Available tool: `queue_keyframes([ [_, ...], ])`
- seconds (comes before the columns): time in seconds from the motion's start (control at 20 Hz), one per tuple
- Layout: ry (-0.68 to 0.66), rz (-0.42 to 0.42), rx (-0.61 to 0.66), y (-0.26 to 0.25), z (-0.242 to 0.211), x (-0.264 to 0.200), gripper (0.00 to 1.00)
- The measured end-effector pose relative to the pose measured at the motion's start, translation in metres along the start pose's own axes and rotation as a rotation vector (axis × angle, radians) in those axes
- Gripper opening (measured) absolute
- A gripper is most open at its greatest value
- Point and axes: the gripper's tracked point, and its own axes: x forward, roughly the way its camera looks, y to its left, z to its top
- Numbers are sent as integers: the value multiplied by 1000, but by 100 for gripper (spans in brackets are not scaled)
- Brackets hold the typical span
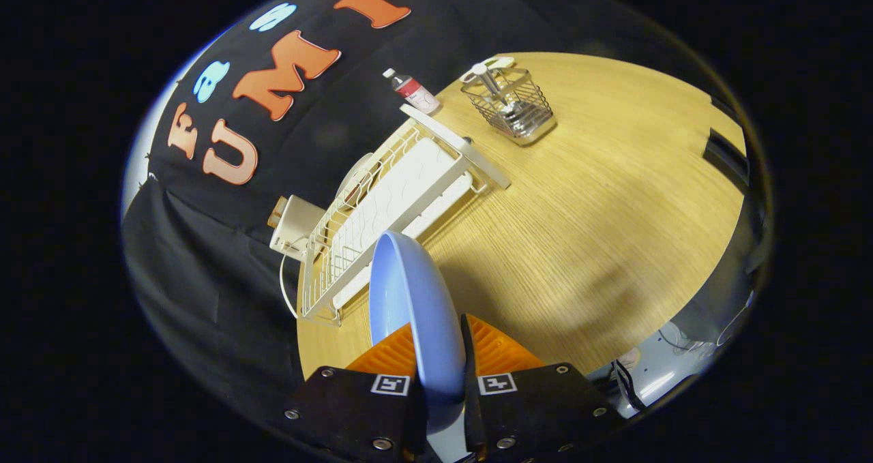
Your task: Take the plate from the dish rack, then take the spoon from the basket and place it into the plate.
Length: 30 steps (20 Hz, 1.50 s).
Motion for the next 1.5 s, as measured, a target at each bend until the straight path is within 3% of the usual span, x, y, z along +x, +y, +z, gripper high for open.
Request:
queue_keyframes([
  [0.45,73,79,130,5,-11,37,22],
  [0.85,120,63,125,-3,-15,31,27],
  [1.15,104,7,96,-36,5,6,70],
  [1.2,86,5,92,-39,15,0,81],
  [1.3,12,-13,49,-46,42,-10,93],
  [1.5,-180,-60,-143,-50,102,-31,97],
])
